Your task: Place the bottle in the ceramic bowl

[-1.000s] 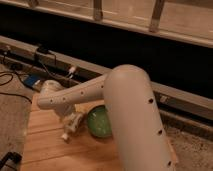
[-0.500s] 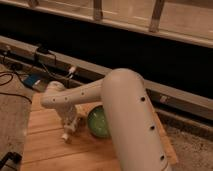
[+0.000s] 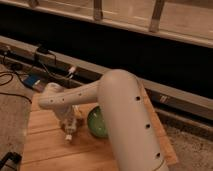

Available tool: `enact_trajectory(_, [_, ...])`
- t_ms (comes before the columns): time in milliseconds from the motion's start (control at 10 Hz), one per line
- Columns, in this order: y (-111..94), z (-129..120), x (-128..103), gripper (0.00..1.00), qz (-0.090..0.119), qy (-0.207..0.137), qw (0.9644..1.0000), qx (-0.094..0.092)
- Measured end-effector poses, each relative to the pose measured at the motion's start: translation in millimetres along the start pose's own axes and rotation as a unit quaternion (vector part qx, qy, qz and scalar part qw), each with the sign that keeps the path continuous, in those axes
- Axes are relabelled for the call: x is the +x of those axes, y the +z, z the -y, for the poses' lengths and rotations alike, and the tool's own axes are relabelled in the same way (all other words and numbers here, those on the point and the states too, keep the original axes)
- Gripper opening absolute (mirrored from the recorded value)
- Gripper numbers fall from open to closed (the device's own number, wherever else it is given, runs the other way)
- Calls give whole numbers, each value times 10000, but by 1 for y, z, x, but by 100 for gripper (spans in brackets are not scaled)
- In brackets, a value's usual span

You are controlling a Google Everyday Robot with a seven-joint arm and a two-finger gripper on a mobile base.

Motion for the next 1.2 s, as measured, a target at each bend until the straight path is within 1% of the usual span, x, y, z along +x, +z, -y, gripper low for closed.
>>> enact_trajectory(300, [-3, -1, 1, 17, -8, -12, 10000, 6])
enact_trajectory(500, [-3, 0, 0, 1, 0, -10, 10000, 12])
enact_trajectory(600, [-3, 0, 0, 0, 7, -10, 10000, 8])
enact_trajectory(700, [-7, 5, 0, 0, 85, 10, 10000, -11])
enact_trajectory(800, [-16, 13, -2, 0, 265, 63, 9996, -58])
enact_trajectory(1000, [-49, 32, -9, 0, 635, 168, 9978, -115])
enact_trajectory(1100, [-76, 49, -17, 0, 882, 286, 9956, -137])
enact_trajectory(1200, [-93, 63, -22, 0, 1024, 355, 9940, -141])
